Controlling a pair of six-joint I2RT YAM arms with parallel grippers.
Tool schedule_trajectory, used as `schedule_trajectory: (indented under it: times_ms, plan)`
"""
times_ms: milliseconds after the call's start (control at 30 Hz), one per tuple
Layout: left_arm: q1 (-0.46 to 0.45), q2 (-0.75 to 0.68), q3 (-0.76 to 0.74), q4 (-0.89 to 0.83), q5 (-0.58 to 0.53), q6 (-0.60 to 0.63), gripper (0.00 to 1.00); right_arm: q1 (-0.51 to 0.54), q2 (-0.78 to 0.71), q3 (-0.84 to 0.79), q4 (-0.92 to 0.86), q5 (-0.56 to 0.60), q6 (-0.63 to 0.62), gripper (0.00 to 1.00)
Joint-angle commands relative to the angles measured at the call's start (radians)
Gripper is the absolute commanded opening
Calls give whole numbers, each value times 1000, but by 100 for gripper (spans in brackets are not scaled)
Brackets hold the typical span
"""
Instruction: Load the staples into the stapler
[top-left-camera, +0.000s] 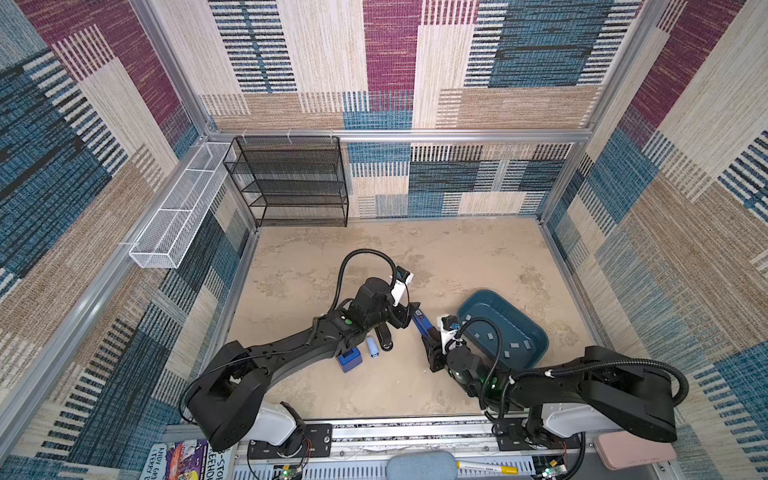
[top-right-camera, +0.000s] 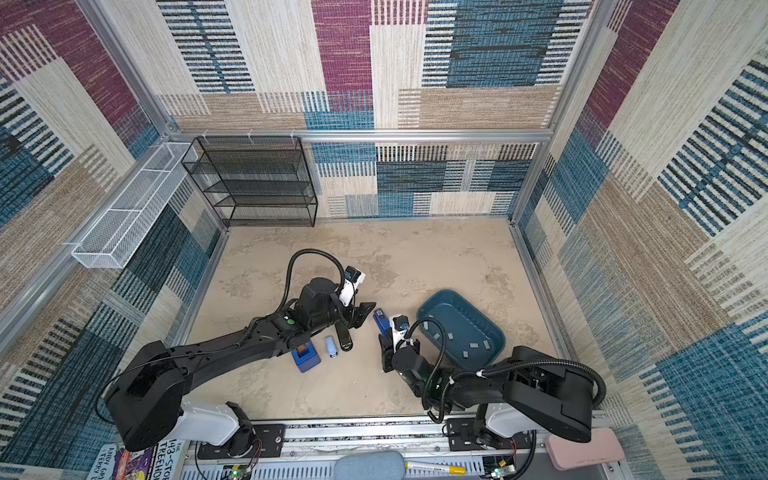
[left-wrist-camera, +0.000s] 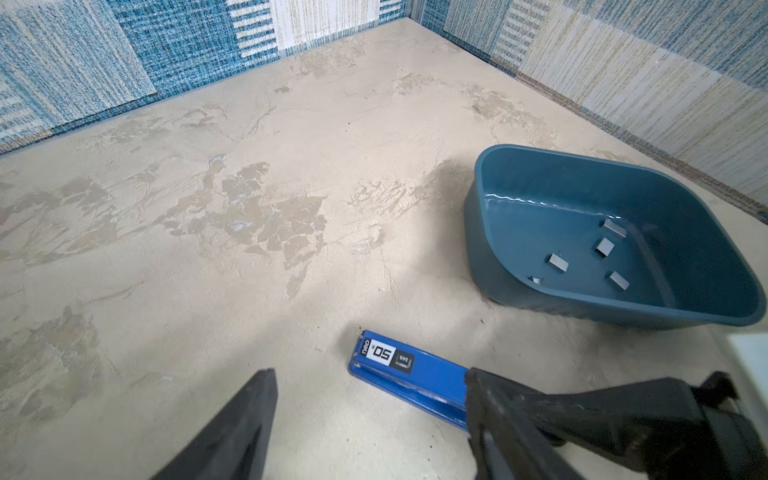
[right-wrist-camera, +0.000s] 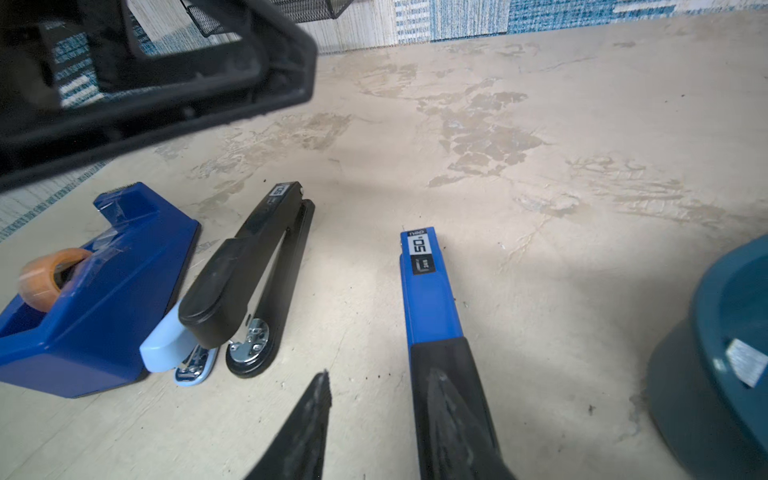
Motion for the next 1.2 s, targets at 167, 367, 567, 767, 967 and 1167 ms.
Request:
schedule_trajectory:
  times_ms: [167, 367, 567, 767, 967, 1167]
  plan:
    - [13, 3, 11, 7, 21, -22, 75, -6, 57, -23, 18, -18, 22, 35]
    - [20, 0, 8, 9, 36, -27, 75, -6, 132, -42, 76, -19, 45, 32]
    - [26, -6, 6, 10, 41, -28, 75, -6, 115, -56, 93, -12, 42, 32]
    - [27, -7, 4, 13, 50, -31, 75, -6, 224, -100, 210, -13, 77, 29]
    - [29, -5, 8, 14, 58, -33, 75, -5, 318, -82, 219, -33, 126, 27]
    - [31, -1, 15, 9, 63, -33, 75, -6, 203, -8, 49, 14, 102, 35]
